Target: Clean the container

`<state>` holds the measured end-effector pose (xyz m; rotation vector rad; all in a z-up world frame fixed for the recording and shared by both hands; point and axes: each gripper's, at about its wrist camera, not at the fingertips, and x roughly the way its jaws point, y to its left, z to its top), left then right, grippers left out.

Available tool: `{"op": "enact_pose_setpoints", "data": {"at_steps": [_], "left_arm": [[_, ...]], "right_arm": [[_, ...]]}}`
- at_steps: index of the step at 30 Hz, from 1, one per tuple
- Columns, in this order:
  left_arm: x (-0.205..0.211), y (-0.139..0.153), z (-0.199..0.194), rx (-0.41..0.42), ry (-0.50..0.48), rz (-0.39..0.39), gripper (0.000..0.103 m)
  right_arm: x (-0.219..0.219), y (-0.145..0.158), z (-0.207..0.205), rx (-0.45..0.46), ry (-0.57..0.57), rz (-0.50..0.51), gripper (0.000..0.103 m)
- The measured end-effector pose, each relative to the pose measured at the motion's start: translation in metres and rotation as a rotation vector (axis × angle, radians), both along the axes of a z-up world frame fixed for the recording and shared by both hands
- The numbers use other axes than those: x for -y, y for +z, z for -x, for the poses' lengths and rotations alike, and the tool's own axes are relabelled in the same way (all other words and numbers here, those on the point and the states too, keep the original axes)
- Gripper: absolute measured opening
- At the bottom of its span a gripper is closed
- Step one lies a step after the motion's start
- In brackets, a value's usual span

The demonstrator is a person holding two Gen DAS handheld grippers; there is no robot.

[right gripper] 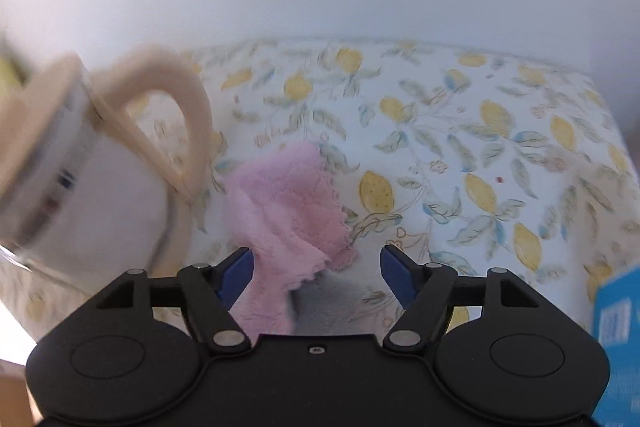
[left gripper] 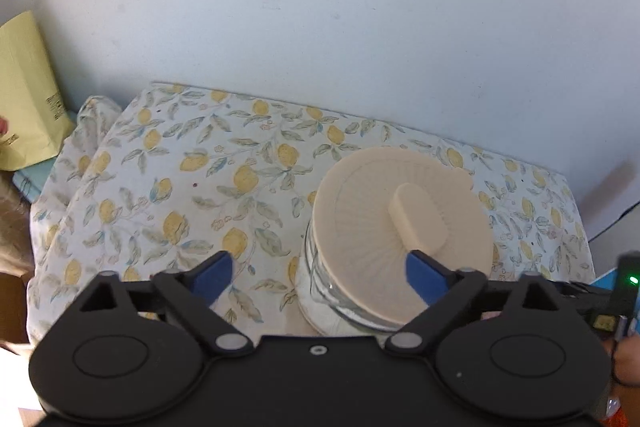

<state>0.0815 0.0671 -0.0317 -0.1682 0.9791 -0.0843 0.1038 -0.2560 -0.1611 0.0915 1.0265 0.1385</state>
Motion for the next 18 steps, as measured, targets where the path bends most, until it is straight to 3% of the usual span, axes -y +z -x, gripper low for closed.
{"op": "enact_pose_setpoints", "data": {"at_steps": [1,2,13,18], "left_arm": [[0.000,0.000,0.004,-0.003,-0.015,0.014,0.100],[-0.001,0.001,0.006,-0.002,-0.022,0.024,0.101],[0.014,0.009,0.065,0.046,-0.146,-0.084,0.103],[0.018,0.010,0.087,0.030,-0.143,-0.097,0.103]], "right_arm": [[-0.003,0.006,0.007,0.012,-0.022,-0.001,0.100],[-0.008,0.015,0.017,0.021,-0.043,0.004,0.103],[-0.063,0.089,0.106,0.086,-0.166,0.090,0.103],[-0.074,0.108,0.127,0.111,-0.192,0.119,0.103]]}}
